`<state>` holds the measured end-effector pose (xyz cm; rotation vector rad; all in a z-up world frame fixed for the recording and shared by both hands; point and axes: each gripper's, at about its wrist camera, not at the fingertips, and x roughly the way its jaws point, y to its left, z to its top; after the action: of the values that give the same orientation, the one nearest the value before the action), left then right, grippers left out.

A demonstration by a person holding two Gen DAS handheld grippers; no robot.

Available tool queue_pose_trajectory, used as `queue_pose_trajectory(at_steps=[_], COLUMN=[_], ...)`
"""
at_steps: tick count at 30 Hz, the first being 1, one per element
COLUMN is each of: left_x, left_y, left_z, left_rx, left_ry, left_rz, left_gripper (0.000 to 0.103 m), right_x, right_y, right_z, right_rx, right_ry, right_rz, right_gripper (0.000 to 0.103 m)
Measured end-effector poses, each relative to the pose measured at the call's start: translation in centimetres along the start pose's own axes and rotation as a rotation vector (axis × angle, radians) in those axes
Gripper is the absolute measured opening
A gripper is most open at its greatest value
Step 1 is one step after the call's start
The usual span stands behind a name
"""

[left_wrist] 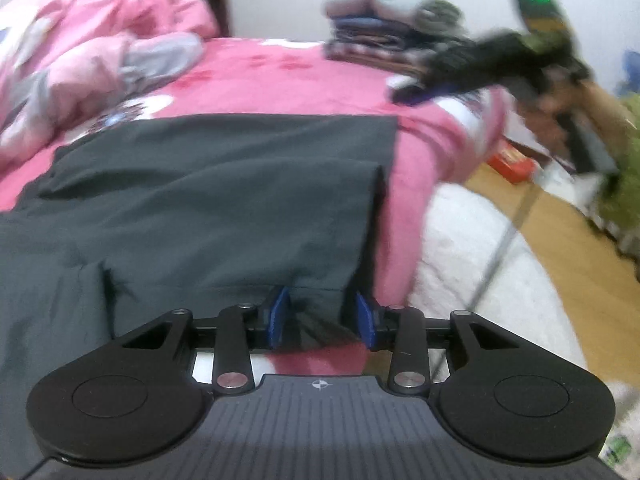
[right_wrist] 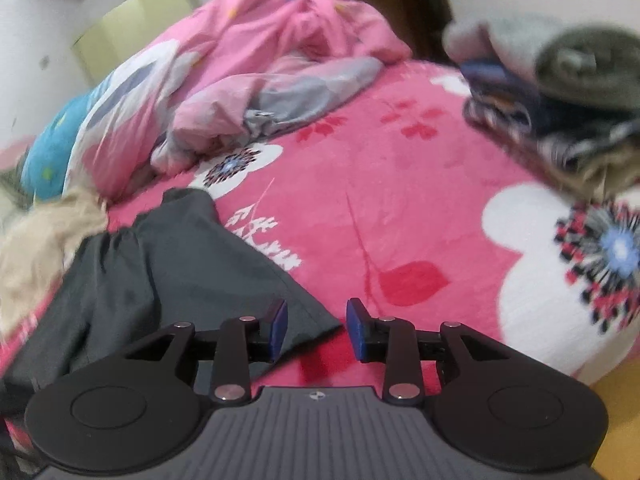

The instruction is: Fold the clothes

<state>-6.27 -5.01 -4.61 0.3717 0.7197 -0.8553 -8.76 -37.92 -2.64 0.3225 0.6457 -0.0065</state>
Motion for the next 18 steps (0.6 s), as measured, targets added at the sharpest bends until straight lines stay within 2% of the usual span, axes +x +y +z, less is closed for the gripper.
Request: queue_pose_trajectory(at_steps=[3, 6, 11, 16, 18], left_x=[-0.5, -0.8, -1.0, -2.8, -3.5], left_y=[0.6, 0.5, 0.4, -0.3, -0.8], left_z=[0.3, 0.4, 0.6, 0.3, 0.0], left_rx=[-0.062, -0.065, -0.1, -0.091, -0.086], left_ry=[-0.035, -0.055, -0.082, -0.136, -0.143], left_rz=[0.01, 0.037, 0.069, 0.085, 0.082], left_gripper=[0.026, 0.016, 0.004, 0.001, 0.001], right_x=[-0.7, -0.5, 1.0, 2.0, 2.4], right_y=[1.1, 2.5, 4.8, 4.6, 4.1], right_z=[-0.7, -1.4, -2.8, -2.6, -2.2], right_rx=[-0.135, -0.259, -0.48, -0.529, -0.517], right_ry=[-0.005, 0.011, 0.023, -0.006, -0.006], right_rz=[-0.011, -0.005, -0.094, -0.158, -0.149], right_gripper=[0.035, 0.036, 0.037, 0.037, 0.037])
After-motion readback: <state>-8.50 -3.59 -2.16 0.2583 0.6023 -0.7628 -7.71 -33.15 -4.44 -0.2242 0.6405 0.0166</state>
